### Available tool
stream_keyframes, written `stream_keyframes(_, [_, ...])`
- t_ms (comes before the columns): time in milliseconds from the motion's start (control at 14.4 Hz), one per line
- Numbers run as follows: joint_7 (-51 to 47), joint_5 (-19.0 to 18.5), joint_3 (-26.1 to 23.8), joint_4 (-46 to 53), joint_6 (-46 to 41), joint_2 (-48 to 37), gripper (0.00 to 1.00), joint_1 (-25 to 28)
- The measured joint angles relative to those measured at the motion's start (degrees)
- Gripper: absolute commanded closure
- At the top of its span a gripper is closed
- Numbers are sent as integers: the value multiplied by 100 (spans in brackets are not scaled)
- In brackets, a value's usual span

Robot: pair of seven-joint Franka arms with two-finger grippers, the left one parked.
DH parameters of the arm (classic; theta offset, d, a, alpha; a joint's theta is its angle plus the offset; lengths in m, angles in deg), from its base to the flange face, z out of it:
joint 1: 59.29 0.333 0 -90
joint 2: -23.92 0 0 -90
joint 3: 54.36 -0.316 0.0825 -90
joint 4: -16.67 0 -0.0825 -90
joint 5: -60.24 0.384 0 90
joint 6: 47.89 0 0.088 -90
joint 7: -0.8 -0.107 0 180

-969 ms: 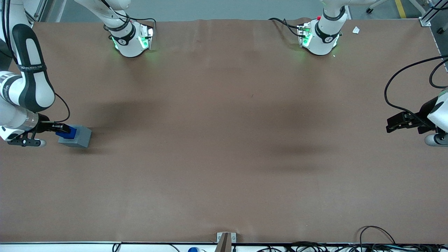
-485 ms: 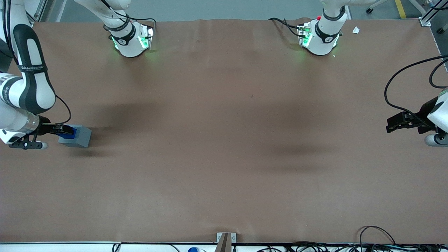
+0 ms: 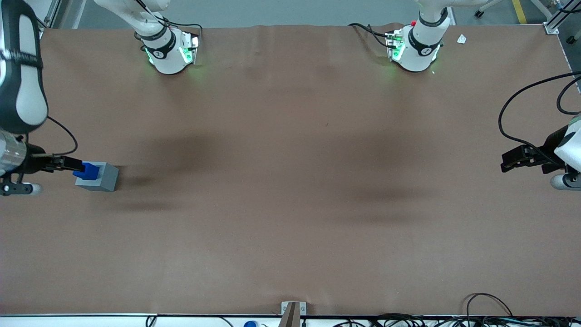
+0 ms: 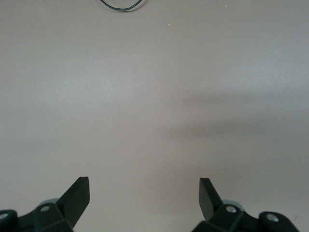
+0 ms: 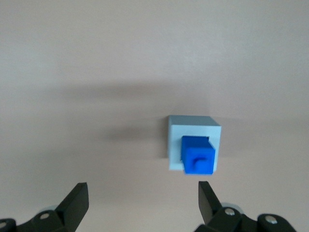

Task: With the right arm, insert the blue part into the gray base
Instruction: 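Open the right gripper and raise it away from the base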

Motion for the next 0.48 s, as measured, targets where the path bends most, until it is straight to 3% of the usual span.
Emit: stream_keyframes(485, [-944,0,-24,27,-734,-964,0,755])
